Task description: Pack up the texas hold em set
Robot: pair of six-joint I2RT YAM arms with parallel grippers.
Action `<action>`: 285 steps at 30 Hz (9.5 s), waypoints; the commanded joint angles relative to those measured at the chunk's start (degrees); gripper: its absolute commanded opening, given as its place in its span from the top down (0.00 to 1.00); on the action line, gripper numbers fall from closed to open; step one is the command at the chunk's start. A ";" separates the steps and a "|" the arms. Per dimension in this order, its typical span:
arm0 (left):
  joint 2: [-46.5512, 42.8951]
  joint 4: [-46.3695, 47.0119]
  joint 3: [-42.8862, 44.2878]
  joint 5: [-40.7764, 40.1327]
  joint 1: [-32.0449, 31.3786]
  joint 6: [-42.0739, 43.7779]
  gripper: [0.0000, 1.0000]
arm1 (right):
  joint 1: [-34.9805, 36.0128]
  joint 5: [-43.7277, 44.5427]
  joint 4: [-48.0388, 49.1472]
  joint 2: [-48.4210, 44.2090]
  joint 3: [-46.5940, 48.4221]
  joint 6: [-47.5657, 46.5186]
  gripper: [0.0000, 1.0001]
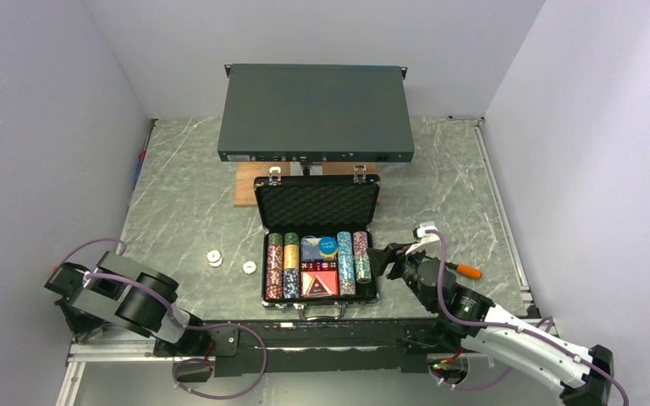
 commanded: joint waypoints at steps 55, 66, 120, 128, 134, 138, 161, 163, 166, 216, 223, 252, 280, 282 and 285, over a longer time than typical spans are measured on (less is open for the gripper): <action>-8.97 -9.33 -1.01 14.20 -3.84 -6.16 1.00 | 0.09 2.26 0.82 -0.68 0.63 0.61 0.30; -21.44 -15.17 -2.76 20.08 -13.79 -5.40 1.00 | 0.15 2.67 0.20 -1.56 0.56 0.97 0.30; -20.56 -23.67 2.08 3.93 -3.41 -78.31 0.20 | 0.08 -2.60 2.78 2.05 0.72 -0.24 0.35; -13.88 -26.94 6.00 4.05 -2.48 -79.91 0.14 | 0.10 -2.17 2.82 2.64 0.87 -0.26 0.35; -10.28 -27.45 6.80 6.72 1.82 -80.54 0.12 | 0.08 -1.90 2.81 3.07 1.06 -0.26 0.35; -5.08 -29.44 8.88 9.24 3.73 -80.94 0.19 | 0.11 -1.74 2.82 3.10 1.09 -0.25 0.35; -14.12 -29.66 5.67 8.07 -3.80 -79.15 0.59 | -0.01 -1.62 2.43 1.58 0.75 -0.18 0.35; -17.27 -31.95 5.90 6.26 -6.64 -80.13 0.55 | 0.00 -1.64 2.50 1.53 0.74 -0.17 0.35; -22.92 -37.64 6.60 4.51 -8.96 -83.79 0.38 | 0.02 -1.58 2.43 1.59 0.78 -0.22 0.35; -5.43 -41.12 12.95 -5.62 -9.22 -81.16 0.90 | 0.02 -2.47 2.56 0.76 0.43 -0.40 0.35; -3.59 -41.52 14.97 -7.06 -9.29 -78.29 0.96 | 0.01 -2.58 2.91 1.91 0.71 -0.45 0.35; 0.74 -25.41 12.91 -15.25 -29.35 -25.47 1.00 | -0.03 -2.70 1.68 -3.05 -0.43 -0.18 0.35; -13.04 -17.34 -1.13 2.88 -16.01 -6.71 1.00 | -0.03 -2.82 1.06 -5.59 -0.92 -0.09 0.33; -12.78 -18.78 -1.04 3.97 -16.04 -6.69 1.00 | 0.03 -2.85 0.92 -5.81 -0.93 -0.09 0.33; -10.85 -20.40 -0.78 5.64 -16.29 -7.14 1.00 | -0.02 -2.65 0.93 -6.16 -1.05 -0.14 0.33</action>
